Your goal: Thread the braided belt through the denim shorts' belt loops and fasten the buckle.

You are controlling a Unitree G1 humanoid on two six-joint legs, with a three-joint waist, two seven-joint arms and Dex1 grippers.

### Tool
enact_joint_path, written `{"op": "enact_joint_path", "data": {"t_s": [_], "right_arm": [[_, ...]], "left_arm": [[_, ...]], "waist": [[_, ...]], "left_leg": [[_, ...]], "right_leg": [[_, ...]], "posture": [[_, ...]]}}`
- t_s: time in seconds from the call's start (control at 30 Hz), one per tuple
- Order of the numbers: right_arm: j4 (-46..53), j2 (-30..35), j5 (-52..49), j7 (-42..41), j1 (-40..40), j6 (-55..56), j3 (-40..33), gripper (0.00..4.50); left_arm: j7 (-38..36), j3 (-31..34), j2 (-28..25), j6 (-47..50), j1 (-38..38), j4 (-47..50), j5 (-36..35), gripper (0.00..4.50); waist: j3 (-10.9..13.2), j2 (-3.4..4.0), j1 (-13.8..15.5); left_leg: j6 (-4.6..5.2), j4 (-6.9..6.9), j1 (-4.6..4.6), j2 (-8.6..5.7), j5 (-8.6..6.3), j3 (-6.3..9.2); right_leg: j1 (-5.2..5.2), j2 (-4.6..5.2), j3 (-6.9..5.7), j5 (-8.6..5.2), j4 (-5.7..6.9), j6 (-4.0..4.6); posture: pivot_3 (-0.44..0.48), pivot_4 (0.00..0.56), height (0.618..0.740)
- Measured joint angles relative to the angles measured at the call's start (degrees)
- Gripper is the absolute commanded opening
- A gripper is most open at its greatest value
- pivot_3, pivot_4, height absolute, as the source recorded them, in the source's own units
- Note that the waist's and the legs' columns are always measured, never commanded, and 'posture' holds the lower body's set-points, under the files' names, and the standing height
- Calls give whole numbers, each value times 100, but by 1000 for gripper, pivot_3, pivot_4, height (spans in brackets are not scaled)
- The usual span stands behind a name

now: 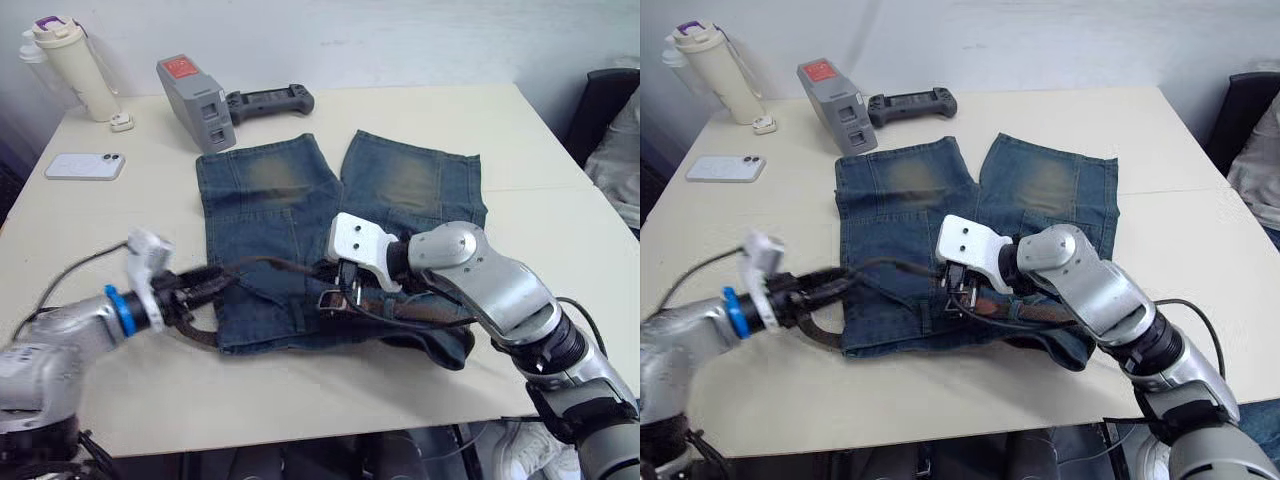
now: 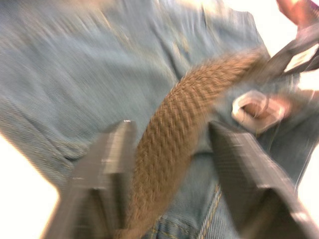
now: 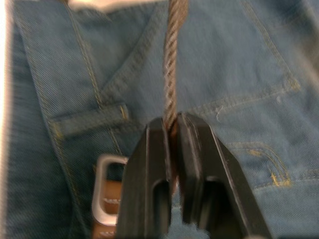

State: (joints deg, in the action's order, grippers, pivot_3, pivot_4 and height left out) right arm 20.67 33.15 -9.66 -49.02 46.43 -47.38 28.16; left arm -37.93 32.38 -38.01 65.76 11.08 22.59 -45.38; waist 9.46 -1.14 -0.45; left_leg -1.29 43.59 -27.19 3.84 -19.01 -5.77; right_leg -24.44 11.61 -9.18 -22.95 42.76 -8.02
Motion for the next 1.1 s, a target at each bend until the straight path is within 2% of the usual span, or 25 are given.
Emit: {"op": "enact_joint_path", "data": {"t_s": [0.07, 0.17, 0.27, 0.33, 0.43, 0.47, 0.5, 0.53, 0.57, 0.67, 0.73, 0.87, 1.1], "right_arm": [[-177, -38, 129, 47, 13, 133, 73, 0], [-517, -99, 423, 99, 91, 464, 116, 0], [-770, -176, 763, 152, 177, 954, 194, 0], [-967, -224, 1058, 271, 214, 1420, 297, 0], [-1258, -241, 1576, 492, 255, 2363, 430, 0], [-1307, -243, 1651, 527, 251, 2520, 433, 0], [-1429, -253, 1795, 619, 236, 2872, 421, 0], [-1466, -301, 1871, 693, 209, 3066, 410, 0], [-1530, -413, 1971, 840, 166, 3405, 381, 0], [-1529, -625, 2281, 1258, -51, 4225, 320, 0], [-1512, -699, 2543, 1449, -133, 4637, 320, 0], [-1517, -709, 2933, 1607, -310, 4995, 283, 0], [-1542, -757, 3231, 1602, -519, 5006, 247, 0]], "left_arm": [[108, 437, -109, 302, 52, -169, -296, 4415], [510, 1070, -120, 968, 296, -394, -905, 4415], [1228, 1595, 105, 1858, 888, -573, -1767, 4415], [1809, 1710, 271, 2308, 1051, -720, -2482, 4415], [3150, 954, 6, 1802, 2, -823, -4649, 4415], [3386, 730, -63, 1579, -236, -798, -5085, 4415], [3805, 220, -57, 1053, -607, -688, -5952, 4415], [4042, 22, 66, 741, -678, -587, -6251, 4415], [4537, -247, 404, 242, -702, -427, -6510, 4415], [6454, -568, 2220, -1289, -346, -47, -6618, 4415], [7492, -822, 2891, -2029, -194, 256, -6628, 4415], [8756, -822, 3429, -2978, 152, 877, -6683, 4415], [9491, -839, 3600, -3485, 212, 1032, -6689, 4415]], "waist": [[0, 0, -8], [-1, -3, -19], [-6, -10, 3], [-7, -11, -2], [-9, -15, -104], [-10, -18, -124], [-9, -17, -133], [-10, -17, -130], [-10, -17, -125], [-18, -29, -43], [-34, -58, -7], [-35, -55, 38], [-35, -53, 45]], "left_leg": [[0, 0, 0, -1, 0, 0], [0, 4, -3, -3, 0, 5], [1, 11, -2, -4, 0, 26], [1, 15, -1, -5, 0, 32], [1, 11, -1, -10, -2, 58], [-1, 11, -1, -8, -3, 61], [-3, 14, 0, -9, -5, 63], [-3, 19, -1, -9, -5, 60], [-3, 32, -4, -8, -5, 58], [12, 73, -18, -27, -9, 48], [16, 109, -49, -23, -14, 46], [22, 132, -57, -23, -20, 46], [23, 146, -81, -19, -21, 58]], "right_leg": [[0, 1, 1, 0, 0, 0], [2, 1, 2, 0, 2, 0], [7, 1, 5, 0, 7, 0], [7, 2, 10, 0, 13, 0], [-2, 13, 26, 0, 29, 0], [-5, 13, 27, 0, 30, 0], [-5, 14, 31, 0, 38, 1], [-7, 12, 29, -1, 37, 3], [-7, 10, 27, -3, 45, 6], [-6, 33, 29, -3, 77, 5], [-18, 28, 19, -3, 100, 5], [-15, 27, 17, -3, 100, 5], [-18, 13, 13, -3, 87, 6]], "posture": [[0, 150, 650], [0, 150, 650], [0, 150, 650], [0, 150, 650], [0, 150, 650], [0, 150, 650], [0, 150, 650], [0, 150, 650], [0, 150, 650], [0, 150, 650], [0, 150, 650], [0, 150, 650], [0, 150, 650]]}}
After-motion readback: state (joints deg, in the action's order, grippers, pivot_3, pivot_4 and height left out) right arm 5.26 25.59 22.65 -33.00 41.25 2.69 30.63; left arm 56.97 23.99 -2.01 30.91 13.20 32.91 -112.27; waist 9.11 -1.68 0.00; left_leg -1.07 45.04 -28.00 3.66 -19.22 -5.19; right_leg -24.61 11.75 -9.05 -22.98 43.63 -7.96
